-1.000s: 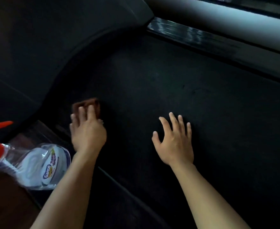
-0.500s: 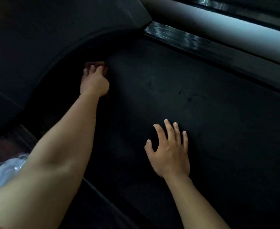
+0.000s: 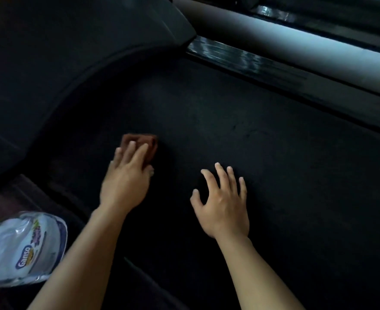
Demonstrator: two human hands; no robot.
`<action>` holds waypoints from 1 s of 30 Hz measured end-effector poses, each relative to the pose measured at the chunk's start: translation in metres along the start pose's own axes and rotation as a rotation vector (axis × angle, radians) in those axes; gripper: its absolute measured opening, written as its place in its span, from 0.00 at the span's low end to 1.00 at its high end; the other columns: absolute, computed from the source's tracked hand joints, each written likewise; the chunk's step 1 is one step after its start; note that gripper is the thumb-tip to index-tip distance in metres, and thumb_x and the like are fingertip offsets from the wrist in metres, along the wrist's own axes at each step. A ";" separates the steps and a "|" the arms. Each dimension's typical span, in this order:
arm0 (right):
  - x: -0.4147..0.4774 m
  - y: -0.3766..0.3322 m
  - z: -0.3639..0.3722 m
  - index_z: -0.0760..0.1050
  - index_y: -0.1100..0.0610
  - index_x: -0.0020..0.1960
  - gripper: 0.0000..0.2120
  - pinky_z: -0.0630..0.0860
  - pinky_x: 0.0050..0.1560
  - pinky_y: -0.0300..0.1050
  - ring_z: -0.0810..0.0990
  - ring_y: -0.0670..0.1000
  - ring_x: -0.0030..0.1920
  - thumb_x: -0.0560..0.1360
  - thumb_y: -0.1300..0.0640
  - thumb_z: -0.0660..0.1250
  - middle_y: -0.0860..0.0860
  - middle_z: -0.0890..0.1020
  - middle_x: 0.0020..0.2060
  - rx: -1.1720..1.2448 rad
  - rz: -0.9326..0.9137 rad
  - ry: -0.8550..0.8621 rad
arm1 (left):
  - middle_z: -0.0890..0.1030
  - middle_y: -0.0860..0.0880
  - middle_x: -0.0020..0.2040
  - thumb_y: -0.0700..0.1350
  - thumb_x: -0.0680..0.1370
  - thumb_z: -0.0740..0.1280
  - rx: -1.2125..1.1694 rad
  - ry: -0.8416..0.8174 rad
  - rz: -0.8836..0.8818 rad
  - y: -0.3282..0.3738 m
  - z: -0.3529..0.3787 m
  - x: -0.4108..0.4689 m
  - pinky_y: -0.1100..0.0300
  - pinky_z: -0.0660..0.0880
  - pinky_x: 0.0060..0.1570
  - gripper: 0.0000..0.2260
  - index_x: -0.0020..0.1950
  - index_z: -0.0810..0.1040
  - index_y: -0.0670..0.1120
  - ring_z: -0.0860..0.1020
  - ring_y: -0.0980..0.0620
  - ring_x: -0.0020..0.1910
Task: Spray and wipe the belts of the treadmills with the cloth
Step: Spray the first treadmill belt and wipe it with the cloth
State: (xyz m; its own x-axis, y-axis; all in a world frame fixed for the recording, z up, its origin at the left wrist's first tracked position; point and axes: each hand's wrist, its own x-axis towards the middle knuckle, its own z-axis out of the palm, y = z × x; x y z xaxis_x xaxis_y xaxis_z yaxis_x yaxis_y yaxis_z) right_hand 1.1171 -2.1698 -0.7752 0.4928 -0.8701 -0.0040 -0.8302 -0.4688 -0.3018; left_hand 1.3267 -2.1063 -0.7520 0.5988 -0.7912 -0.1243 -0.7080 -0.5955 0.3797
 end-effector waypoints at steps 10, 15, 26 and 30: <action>0.000 -0.001 -0.003 0.57 0.44 0.77 0.28 0.41 0.78 0.58 0.44 0.53 0.80 0.79 0.38 0.52 0.50 0.53 0.80 0.017 0.001 -0.019 | 0.49 0.53 0.83 0.53 0.84 0.57 0.019 -0.071 0.094 0.036 -0.012 0.103 0.40 0.54 0.77 0.26 0.81 0.54 0.58 0.46 0.45 0.81; 0.001 -0.001 -0.003 0.59 0.44 0.76 0.28 0.42 0.78 0.58 0.46 0.53 0.80 0.78 0.38 0.53 0.50 0.55 0.80 0.017 0.002 -0.007 | 0.51 0.56 0.82 0.53 0.82 0.63 0.019 -0.178 0.354 0.072 0.010 0.063 0.45 0.55 0.76 0.28 0.80 0.56 0.61 0.45 0.49 0.81; 0.000 0.000 -0.002 0.58 0.44 0.76 0.27 0.42 0.78 0.58 0.46 0.53 0.80 0.79 0.38 0.52 0.49 0.54 0.80 0.017 0.005 0.001 | 0.50 0.51 0.83 0.54 0.83 0.58 -0.077 0.048 -0.124 0.009 -0.010 0.071 0.40 0.54 0.76 0.26 0.81 0.56 0.55 0.45 0.43 0.81; 0.001 -0.001 -0.004 0.57 0.43 0.77 0.27 0.41 0.78 0.58 0.44 0.52 0.80 0.79 0.38 0.51 0.49 0.53 0.80 0.016 0.010 -0.020 | 0.50 0.51 0.83 0.53 0.84 0.57 -0.035 0.023 -0.034 0.023 -0.013 0.099 0.40 0.55 0.76 0.26 0.81 0.55 0.56 0.45 0.43 0.81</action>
State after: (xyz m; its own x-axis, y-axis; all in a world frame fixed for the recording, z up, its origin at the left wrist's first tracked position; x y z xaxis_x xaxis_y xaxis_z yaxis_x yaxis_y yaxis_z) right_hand 1.1181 -2.1710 -0.7713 0.4896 -0.8715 -0.0258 -0.8309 -0.4574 -0.3169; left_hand 1.3744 -2.1967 -0.7440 0.6313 -0.7668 -0.1164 -0.6738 -0.6166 0.4072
